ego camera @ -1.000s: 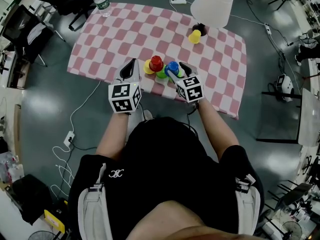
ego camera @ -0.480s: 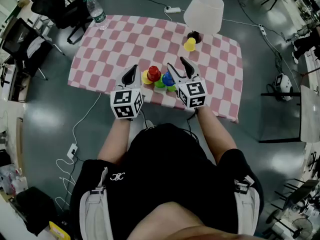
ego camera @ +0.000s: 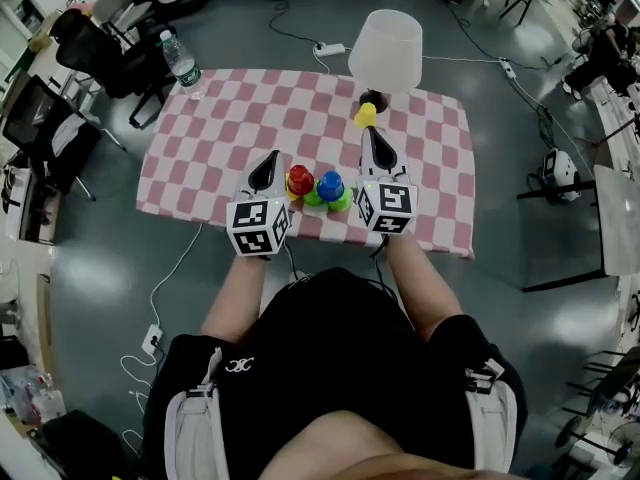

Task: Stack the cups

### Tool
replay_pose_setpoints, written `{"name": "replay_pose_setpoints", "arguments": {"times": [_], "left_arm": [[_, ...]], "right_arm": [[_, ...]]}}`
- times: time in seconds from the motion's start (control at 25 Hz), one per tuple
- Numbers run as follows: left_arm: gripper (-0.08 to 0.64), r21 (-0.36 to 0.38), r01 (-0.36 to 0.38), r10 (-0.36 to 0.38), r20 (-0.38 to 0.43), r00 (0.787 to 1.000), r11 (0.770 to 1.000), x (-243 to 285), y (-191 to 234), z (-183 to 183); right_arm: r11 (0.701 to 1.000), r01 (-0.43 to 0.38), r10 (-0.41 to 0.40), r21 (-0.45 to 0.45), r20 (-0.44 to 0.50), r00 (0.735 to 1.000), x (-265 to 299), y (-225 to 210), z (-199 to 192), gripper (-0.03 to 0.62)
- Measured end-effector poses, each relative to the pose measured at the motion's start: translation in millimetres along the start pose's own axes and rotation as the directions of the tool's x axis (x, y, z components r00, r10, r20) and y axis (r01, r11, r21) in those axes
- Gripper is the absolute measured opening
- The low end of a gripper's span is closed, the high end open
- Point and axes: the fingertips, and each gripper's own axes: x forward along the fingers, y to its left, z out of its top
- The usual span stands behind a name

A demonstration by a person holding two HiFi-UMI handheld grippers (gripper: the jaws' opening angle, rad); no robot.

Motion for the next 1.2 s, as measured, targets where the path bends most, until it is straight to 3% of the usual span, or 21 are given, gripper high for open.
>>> {"name": "replay_pose_setpoints", "arguments": {"times": [0.28,0.68,0.96,1.0,1.08,1.2], "left_arm": [[0.015,0.013,0.038,-0.038,0.001,0.999,0.999,14,-12,5],[0.015,0.033,0.058,-0.058,-0.002,0.998,0.998,25,-22,6],[0.015,0.04,0.018,-0.017,-0.006,1.0,0.999,24,-10,4],[0.015,0.04,0.008,-0.008,-0.005,1.0,0.999,24,-7,4],[0.015,0.038,-0.012,0.012,-0.004,1.0,0.999,22,-1,4],[0.015,0.039,-0.039,0.039,-0.007,0.999,0.999,19,8,2]], "right_arm": [[0.995,0.058,-0.055,0.081,-0.033,0.998,-3,-25,-8,0.003],[0.995,0.091,-0.088,0.047,-0.057,0.994,1,-53,-25,0.003],[0.995,0.087,-0.083,0.056,-0.081,0.993,40,-75,-50,0.003],[0.996,0.068,-0.063,0.059,-0.081,0.995,47,-75,-53,0.023],[0.998,0.033,-0.027,0.056,-0.1,0.995,62,-72,-63,0.164],[0.999,0.027,-0.02,0.038,-0.153,0.988,81,-74,-84,0.197]]}}
